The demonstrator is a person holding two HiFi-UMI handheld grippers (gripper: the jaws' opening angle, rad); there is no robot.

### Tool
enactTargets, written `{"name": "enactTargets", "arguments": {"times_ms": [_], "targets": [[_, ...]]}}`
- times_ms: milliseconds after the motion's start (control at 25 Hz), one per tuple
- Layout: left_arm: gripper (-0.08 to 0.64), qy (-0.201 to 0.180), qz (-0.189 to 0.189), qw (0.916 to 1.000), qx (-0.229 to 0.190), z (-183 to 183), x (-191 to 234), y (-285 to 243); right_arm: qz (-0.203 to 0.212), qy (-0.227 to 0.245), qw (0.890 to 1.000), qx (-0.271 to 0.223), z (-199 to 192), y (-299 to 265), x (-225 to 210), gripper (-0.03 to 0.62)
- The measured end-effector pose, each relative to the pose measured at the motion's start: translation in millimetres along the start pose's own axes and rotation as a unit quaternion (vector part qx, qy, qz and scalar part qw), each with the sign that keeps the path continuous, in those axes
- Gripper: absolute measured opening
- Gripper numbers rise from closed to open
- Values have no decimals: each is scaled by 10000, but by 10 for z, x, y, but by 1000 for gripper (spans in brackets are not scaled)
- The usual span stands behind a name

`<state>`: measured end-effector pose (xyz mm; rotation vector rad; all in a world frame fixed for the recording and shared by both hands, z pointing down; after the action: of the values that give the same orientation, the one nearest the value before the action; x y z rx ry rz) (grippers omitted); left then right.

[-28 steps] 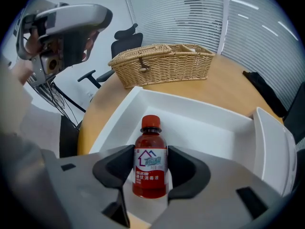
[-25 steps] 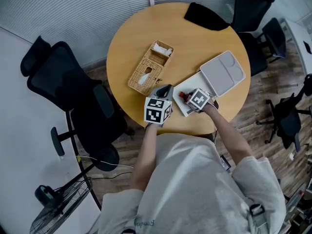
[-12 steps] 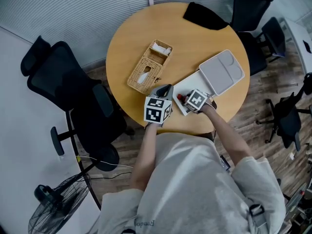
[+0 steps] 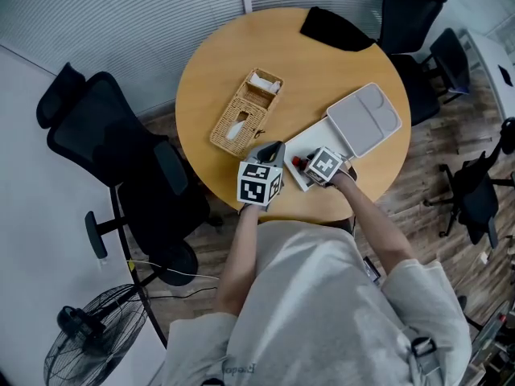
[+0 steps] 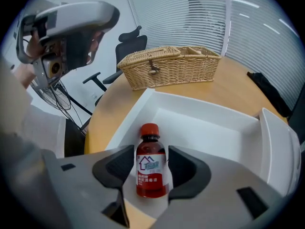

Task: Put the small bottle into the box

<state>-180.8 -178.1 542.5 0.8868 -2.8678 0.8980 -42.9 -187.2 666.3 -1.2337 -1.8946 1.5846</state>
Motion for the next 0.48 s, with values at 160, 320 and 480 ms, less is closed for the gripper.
{"name": "enactTargets", "arguments": {"times_ms": [160, 320, 480], "targets": [[29, -19, -1, 10000, 0, -16, -34, 23, 31, -67, 9999, -154, -3, 86, -29, 232], [29, -44, -6, 10000, 19, -47, -82, 51, -37, -370, 9980, -506, -39, 316, -64, 232], [29, -46, -38, 10000, 41, -89, -127, 71, -114, -716, 9890, -1288, -5, 622, -49, 232]]}}
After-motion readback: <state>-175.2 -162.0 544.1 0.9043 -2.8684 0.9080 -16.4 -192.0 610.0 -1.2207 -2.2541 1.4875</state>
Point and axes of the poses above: the fingertips, and each gripper's own axes: y backward along the fingers, x to its left, z out of its top, the point moved 7 cm from there along y, backward along the fingers, and after that the axes turned 8 degrees about -y, right-handed, at the moved point
